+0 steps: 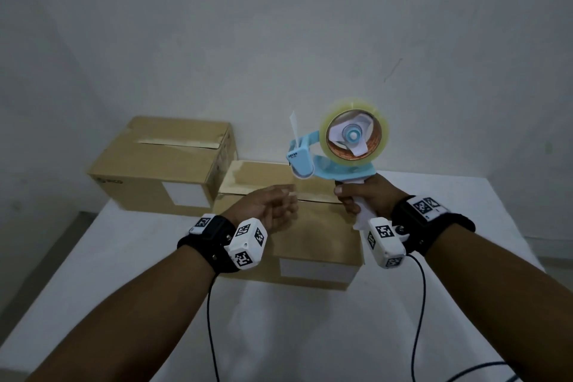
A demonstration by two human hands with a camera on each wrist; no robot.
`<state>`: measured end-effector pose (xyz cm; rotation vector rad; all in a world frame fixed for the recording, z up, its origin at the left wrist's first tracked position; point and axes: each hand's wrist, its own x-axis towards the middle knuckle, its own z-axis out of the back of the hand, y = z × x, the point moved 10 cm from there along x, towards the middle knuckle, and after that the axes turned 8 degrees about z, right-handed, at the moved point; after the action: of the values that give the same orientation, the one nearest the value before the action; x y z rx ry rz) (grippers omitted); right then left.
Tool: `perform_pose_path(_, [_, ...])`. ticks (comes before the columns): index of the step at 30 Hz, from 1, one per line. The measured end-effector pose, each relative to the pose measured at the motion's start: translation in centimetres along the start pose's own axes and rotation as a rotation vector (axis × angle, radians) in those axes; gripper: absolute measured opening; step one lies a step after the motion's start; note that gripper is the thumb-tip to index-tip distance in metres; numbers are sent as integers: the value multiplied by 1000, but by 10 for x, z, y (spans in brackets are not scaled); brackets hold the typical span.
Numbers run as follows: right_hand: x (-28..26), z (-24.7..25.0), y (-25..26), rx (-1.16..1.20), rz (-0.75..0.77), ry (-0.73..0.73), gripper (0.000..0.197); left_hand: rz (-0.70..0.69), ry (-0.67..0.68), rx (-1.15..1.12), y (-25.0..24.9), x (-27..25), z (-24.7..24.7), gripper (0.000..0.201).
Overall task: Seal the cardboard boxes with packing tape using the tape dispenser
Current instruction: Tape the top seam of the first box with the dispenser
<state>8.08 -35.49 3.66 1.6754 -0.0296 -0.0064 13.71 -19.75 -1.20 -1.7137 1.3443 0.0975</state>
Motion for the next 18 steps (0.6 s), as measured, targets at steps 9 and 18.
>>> perform_pose_path(9, [15, -11, -1, -154, -6, 27, 22, -115, -178, 62, -41, -11, 45, 4])
perform_pose_path(18, [62, -61, -10, -403, -20, 159, 28, -107, -332, 267, -84, -38, 115, 31])
